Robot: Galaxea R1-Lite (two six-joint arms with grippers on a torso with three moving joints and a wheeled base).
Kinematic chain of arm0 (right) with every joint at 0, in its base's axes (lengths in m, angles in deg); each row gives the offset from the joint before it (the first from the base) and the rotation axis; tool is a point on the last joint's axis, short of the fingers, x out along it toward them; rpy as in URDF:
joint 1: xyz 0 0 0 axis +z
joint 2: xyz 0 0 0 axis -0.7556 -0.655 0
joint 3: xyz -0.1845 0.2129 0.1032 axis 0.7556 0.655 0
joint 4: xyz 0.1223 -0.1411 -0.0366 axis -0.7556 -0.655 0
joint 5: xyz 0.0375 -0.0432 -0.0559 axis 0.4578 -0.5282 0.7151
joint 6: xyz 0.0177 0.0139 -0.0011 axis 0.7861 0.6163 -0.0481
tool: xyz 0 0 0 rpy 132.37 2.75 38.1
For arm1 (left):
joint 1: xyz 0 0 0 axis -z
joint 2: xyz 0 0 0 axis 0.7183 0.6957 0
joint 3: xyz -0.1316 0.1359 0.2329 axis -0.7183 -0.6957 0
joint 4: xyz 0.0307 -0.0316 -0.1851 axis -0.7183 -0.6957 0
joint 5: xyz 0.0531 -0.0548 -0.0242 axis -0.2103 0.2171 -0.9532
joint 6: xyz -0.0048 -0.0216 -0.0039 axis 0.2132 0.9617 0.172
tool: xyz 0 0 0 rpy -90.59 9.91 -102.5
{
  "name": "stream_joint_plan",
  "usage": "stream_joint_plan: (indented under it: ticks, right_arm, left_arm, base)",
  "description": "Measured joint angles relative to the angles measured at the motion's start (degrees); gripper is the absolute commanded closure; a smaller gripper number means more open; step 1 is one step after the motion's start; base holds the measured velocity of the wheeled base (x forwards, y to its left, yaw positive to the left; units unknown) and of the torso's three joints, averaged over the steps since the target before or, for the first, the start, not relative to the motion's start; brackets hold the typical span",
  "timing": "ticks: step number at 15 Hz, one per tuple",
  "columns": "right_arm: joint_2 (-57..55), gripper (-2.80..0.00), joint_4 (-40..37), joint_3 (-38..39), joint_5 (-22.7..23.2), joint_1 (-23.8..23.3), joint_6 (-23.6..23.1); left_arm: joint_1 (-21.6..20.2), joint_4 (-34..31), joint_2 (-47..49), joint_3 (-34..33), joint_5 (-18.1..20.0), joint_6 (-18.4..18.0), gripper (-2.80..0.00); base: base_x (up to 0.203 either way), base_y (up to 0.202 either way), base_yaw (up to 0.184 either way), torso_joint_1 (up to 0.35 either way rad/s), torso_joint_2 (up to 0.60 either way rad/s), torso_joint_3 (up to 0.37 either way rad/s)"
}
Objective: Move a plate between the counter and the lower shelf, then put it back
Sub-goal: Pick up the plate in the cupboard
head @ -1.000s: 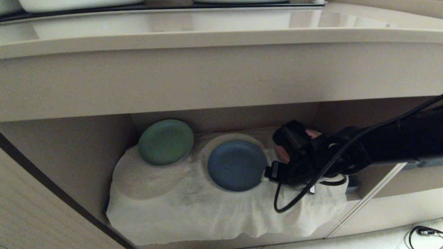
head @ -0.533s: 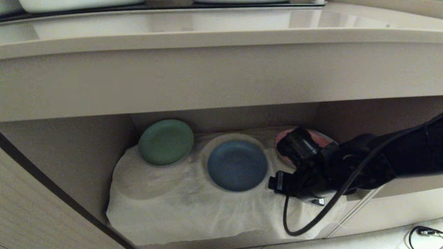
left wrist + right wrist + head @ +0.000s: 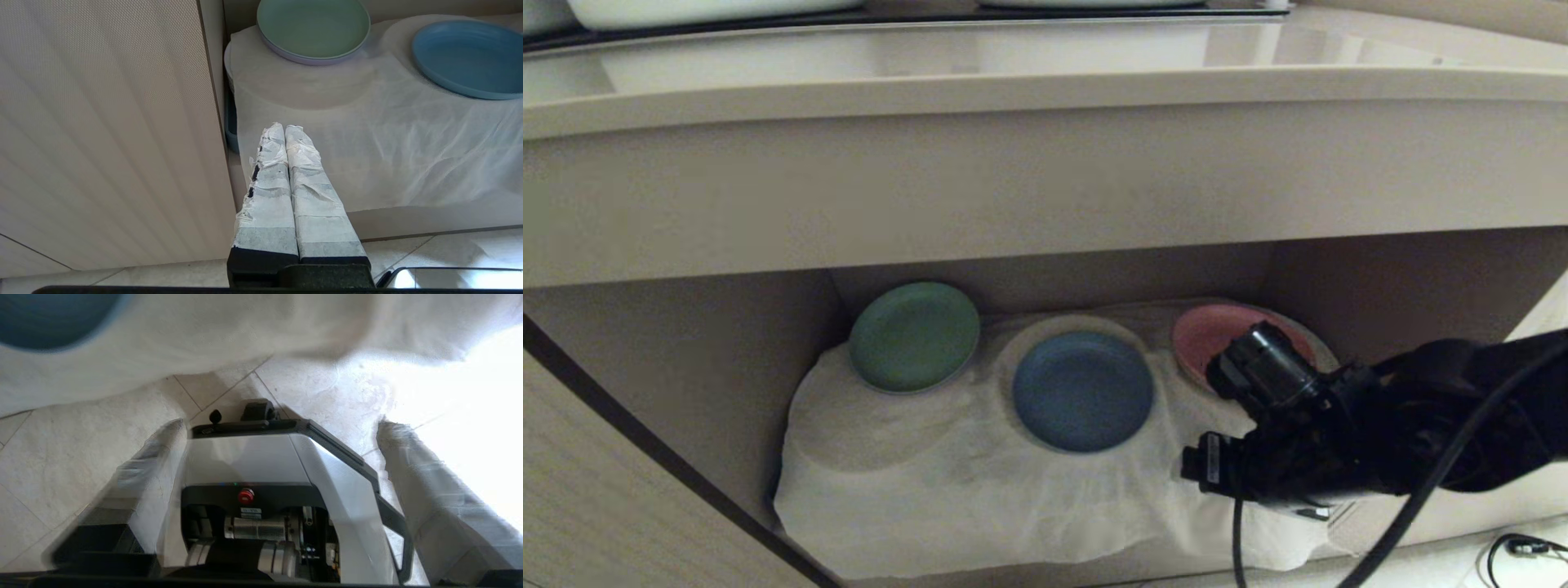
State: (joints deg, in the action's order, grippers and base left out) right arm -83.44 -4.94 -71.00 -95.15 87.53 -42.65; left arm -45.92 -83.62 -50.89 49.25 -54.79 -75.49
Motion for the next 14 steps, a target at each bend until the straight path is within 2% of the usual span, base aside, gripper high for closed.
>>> stream_joint_plan:
  ticks: [2, 6, 14]
  right_arm:
    - [1.32, 0.0, -0.04, 1.45, -0.05, 0.02, -0.02]
    - [4.25, 0.0, -0.36, 5.32, -1.39, -0.06, -2.88]
    - [7.94, 0.0, -0.43, 8.88, -1.49, -0.06, -3.15]
  left_arm:
    - [0.0, 0.0, 0.0, 0.0, 0.0, 0.02, 0.0]
    - [0.0, 0.0, 0.0, 0.0, 0.0, 0.02, 0.0]
    - [0.0, 0.0, 0.0, 0.0, -0.04, -0.03, 0.0]
  base:
    - [0.0, 0.0, 0.0, 0.0, 0.0, 0.0]
    - [0.0, 0.0, 0.0, 0.0, 0.0, 0.0]
    - [0.0, 0.0, 0.0, 0.0, 0.0, 0.0]
